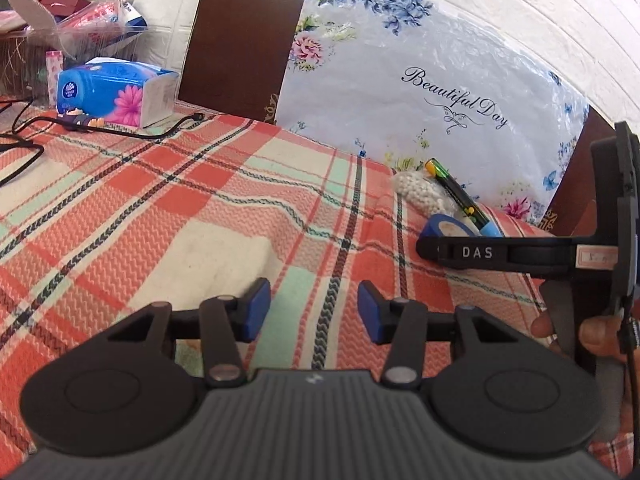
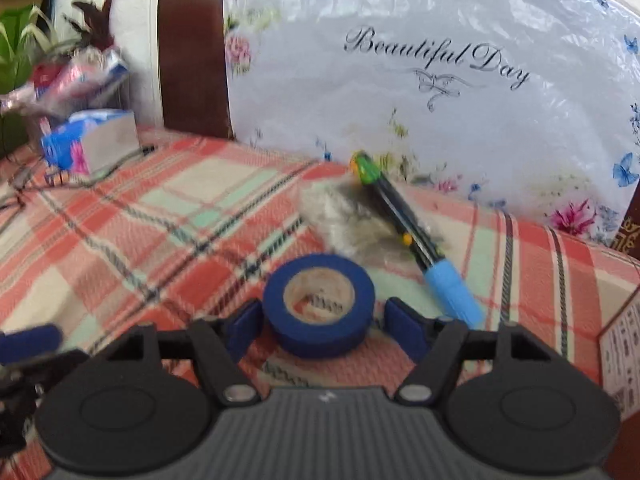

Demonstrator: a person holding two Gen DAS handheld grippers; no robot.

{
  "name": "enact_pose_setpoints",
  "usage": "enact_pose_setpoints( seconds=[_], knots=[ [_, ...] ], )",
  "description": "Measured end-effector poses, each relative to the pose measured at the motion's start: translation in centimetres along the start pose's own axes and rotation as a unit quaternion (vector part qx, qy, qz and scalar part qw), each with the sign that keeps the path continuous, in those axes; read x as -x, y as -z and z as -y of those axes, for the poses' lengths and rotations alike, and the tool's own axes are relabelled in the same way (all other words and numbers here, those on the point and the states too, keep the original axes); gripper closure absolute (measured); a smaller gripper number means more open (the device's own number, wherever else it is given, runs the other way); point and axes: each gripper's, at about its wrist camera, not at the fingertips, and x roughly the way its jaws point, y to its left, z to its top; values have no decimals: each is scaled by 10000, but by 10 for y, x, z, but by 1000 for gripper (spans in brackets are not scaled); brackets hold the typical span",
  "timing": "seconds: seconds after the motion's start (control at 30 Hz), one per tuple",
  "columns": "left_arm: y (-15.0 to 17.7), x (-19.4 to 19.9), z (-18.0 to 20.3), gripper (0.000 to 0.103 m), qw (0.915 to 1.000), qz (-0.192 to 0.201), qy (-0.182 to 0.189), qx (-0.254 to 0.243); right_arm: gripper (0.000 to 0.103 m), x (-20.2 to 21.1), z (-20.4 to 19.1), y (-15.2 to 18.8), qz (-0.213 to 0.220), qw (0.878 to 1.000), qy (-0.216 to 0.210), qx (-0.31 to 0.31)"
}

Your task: Organize objects

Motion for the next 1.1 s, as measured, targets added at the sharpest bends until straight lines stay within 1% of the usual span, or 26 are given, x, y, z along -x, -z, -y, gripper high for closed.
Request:
enact_pose_setpoints(
  seconds=[0.1,0.17,0.23,0.27,0.3,0.37,0.43,0.47,0.53,0.6,0.63,0.67,0.7,0.73,0.77,0.83,0.9,1.0,1.1],
  knots=[
    [0,-2,-1,52,10000,-2,1,-7,44,14,-3,10,-88,9999,-39,57],
    [1,-3,0,52,10000,-8,-18,-32,44,33,-2,26,-121,9999,-70,95],
    [1,-3,4,52,9998,-27,-84,-165,44,61,0,50,-148,9997,-130,131],
    [1,-4,8,51,9995,-46,-149,-283,44,77,2,64,-154,9996,-153,165],
    [1,-4,13,48,9987,-78,-228,-439,44,97,4,78,-156,9995,-154,227],
    [5,-3,29,43,9950,-178,-454,-877,44,133,11,104,-189,9995,-114,246],
    [10,0,47,41,9889,-285,-638,-1310,44,169,24,126,-219,9997,15,113],
    [14,5,53,41,9884,-340,-622,-1340,44,186,35,139,-236,9996,164,-22],
    [21,17,68,41,9904,-522,-438,-1207,44,217,59,163,-236,9974,597,-337],
    [31,29,98,41,9890,-734,-86,-1285,44,242,84,183,-229,9928,916,-731],
    [37,35,117,42,9861,-860,129,-1415,42,251,94,190,-229,9904,994,-931],
    [42,40,136,42,9826,-978,342,-1540,39,259,102,196,-217,9880,1068,-1091],
    [47,46,155,42,9785,-1110,558,-1646,31,264,108,201,-210,9862,1129,-1192],
    [51,51,174,42,9737,-1251,733,-1758,27,269,111,204,-200,9854,1152,-1240],
    [55,56,191,42,9689,-1360,859,-1882,27,274,113,207,-152,9855,1121,-1263],
    [62,66,218,42,9601,-1464,1016,-2157,27,284,112,214,-39,9865,1073,-1237],
    [67,74,237,42,9538,-1543,1061,-2351,27,289,107,221,-6,9877,1077,-1135],
    [71,79,251,42,9494,-1693,1092,-2409,26,290,108,228,-10,9887,1029,-1090],
    [70,78,257,42,9468,-1961,1186,-2260,26,291,111,229,46,9884,946,-1186]
  ],
)
